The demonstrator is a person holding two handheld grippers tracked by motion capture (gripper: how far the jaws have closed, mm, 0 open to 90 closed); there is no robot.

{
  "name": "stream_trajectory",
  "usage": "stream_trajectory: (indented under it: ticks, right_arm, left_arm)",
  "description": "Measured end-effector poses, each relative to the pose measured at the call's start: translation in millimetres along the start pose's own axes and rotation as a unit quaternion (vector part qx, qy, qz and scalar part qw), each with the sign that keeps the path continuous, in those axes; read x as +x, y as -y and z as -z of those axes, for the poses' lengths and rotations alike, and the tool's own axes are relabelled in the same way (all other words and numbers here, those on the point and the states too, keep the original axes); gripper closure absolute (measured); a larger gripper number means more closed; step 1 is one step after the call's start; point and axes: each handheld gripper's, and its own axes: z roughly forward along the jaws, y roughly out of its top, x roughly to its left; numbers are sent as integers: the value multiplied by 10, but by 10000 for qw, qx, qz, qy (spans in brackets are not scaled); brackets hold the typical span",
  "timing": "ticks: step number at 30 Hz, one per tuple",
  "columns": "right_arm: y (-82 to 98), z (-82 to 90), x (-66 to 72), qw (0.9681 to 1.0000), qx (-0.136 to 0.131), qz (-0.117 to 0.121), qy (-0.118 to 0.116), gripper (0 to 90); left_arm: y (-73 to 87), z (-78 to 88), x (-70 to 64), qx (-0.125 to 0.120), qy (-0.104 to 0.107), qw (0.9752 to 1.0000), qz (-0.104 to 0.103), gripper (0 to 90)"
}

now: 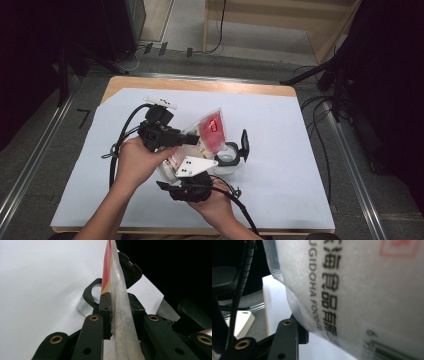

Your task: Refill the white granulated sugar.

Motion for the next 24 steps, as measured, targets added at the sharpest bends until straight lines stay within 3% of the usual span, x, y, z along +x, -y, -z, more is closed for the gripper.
stream_trajectory:
  ticks: [7, 14, 24]
  right_arm:
    - [34, 3, -15, 9999, 92, 34, 28, 604]
    - [44, -8, -25, 9999, 113, -17, -48, 608]
    - [21, 13, -48, 9991, -12, -365, -198, 609]
  left_arm:
    - [13, -62, 32, -27, 102, 9999, 28, 775]
    - [14, -86, 23, -3, 43, 10000, -33, 768]
    - [11, -111, 19, -41, 101, 9999, 3, 711]
